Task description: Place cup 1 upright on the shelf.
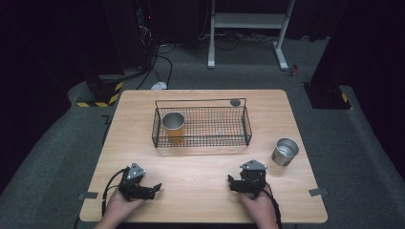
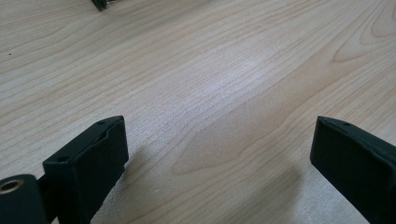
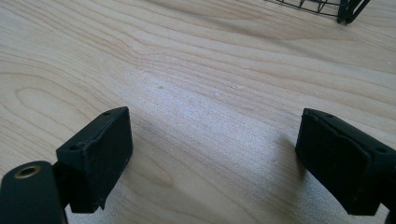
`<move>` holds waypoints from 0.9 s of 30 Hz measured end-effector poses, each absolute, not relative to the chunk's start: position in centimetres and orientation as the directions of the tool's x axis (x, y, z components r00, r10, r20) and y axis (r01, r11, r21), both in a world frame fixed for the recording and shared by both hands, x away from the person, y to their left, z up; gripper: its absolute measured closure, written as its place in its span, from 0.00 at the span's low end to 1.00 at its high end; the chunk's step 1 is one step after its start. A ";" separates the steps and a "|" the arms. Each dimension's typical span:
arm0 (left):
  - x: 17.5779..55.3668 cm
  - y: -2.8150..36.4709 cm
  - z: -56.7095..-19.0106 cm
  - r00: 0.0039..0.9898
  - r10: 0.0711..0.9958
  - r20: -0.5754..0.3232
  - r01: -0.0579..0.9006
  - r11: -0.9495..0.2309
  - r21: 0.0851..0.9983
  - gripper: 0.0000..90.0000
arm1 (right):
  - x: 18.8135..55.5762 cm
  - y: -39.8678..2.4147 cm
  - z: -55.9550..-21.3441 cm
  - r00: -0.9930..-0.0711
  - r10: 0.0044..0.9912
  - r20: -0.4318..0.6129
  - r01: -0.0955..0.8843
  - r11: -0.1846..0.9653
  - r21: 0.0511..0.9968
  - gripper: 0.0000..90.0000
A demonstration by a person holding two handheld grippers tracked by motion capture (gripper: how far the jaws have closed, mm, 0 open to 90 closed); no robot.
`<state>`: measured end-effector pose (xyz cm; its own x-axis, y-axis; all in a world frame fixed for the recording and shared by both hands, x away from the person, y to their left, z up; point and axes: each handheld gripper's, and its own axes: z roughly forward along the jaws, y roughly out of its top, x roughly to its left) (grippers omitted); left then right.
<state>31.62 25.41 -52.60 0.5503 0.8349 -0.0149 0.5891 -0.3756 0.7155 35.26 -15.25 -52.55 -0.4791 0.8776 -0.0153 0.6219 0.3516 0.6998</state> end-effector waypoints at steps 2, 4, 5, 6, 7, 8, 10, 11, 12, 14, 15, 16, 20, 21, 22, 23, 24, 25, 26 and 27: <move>31.7 25.4 -52.7 0.547 0.837 -0.008 0.591 -0.380 0.712 0.05 | 35.3 -15.3 -52.6 -0.479 0.878 -0.016 0.622 0.352 0.700 0.12; 31.7 25.5 -52.7 0.543 0.840 -0.001 0.593 -0.383 0.708 0.05 | 35.2 -15.3 -52.5 -0.481 0.877 -0.017 0.621 0.354 0.699 0.13; 31.8 25.5 -52.7 0.540 0.842 0.003 0.600 -0.387 0.700 0.05 | 35.2 -15.3 -52.5 -0.481 0.876 -0.017 0.620 0.354 0.700 0.13; 31.8 25.5 -52.8 0.533 0.846 0.010 0.602 -0.387 0.698 0.05 | 35.2 -15.2 -52.5 -0.479 0.877 -0.015 0.622 0.352 0.699 0.13; 31.8 25.5 -52.8 0.528 0.849 0.010 0.605 -0.384 0.698 0.05 | 35.2 -15.2 -52.5 -0.478 0.878 -0.013 0.624 0.350 0.699 0.13; 31.8 25.5 -52.8 0.524 0.852 0.010 0.606 -0.381 0.698 0.04 | 35.2 -15.2 -52.5 -0.478 0.878 -0.013 0.624 0.350 0.699 0.13; 31.8 25.5 -52.9 0.515 0.857 0.016 0.606 -0.378 0.700 0.03 | 35.2 -15.2 -52.5 -0.477 0.879 -0.012 0.624 0.349 0.699 0.13; 31.8 25.4 -52.9 0.505 0.863 0.009 0.612 -0.365 0.701 0.02 | 35.2 -15.3 -52.5 -0.478 0.878 -0.013 0.624 0.350 0.699 0.13; 31.8 25.5 -52.9 0.500 0.866 0.011 0.614 -0.364 0.701 0.02 | 35.2 -15.2 -52.5 -0.477 0.879 -0.012 0.625 0.349 0.699 0.13; 31.7 25.5 -53.0 0.499 0.867 0.006 0.613 -0.358 0.705 0.02 | 35.2 -15.3 -52.5 -0.478 0.878 -0.012 0.624 0.350 0.699 0.13; 31.8 25.6 -53.0 0.499 0.866 0.008 0.612 -0.359 0.704 0.01 | 35.2 -15.2 -52.5 -0.479 0.878 -0.013 0.624 0.350 0.699 0.12; 31.7 25.5 -53.0 0.498 0.867 0.005 0.614 -0.356 0.704 0.01 | 35.2 -15.3 -52.5 -0.480 0.877 -0.013 0.623 0.351 0.699 0.12; 31.7 25.6 -53.0 0.498 0.867 0.006 0.613 -0.356 0.705 0.01 | 35.1 -15.3 -52.3 -0.478 0.878 -0.038 0.614 0.364 0.701 0.15; 31.7 25.5 -53.0 0.497 0.868 0.004 0.614 -0.355 0.705 0.01 | 35.0 -15.3 -52.2 -0.482 0.875 -0.041 0.610 0.368 0.702 0.15; 31.7 25.6 -53.0 0.498 0.867 0.003 0.614 -0.355 0.705 0.01 | 35.0 -15.3 -52.1 -0.489 0.872 -0.040 0.602 0.370 0.708 0.15; 31.7 25.6 -53.0 0.498 0.867 0.003 0.614 -0.355 0.705 0.01 | 34.9 -15.3 -51.9 -0.491 0.871 -0.031 0.600 0.363 0.713 0.15; 31.7 25.6 -53.0 0.499 0.867 0.003 0.613 -0.355 0.705 0.01 | 34.9 -15.3 -51.9 -0.493 0.870 -0.028 0.597 0.361 0.717 0.15; 31.7 25.6 -53.0 0.499 0.867 0.003 0.615 -0.356 0.704 0.01 | 34.9 -15.3 -51.8 -0.500 0.866 -0.026 0.590 0.363 0.721 0.15; 31.7 25.6 -53.0 0.499 0.867 0.003 0.615 -0.356 0.704 0.01 | 34.9 -15.4 -51.7 -0.509 0.860 -0.028 0.583 0.369 0.723 0.15; 31.7 25.6 -53.0 0.499 0.866 0.004 0.614 -0.357 0.704 0.01 | 34.8 -15.4 -51.7 -0.512 0.859 -0.030 0.578 0.370 0.727 0.15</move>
<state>31.71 25.59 -52.96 0.4995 0.8663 0.0041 0.6143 -0.3574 0.7035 34.83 -15.44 -51.68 -0.5116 0.8587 -0.0302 0.5783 0.3702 0.7270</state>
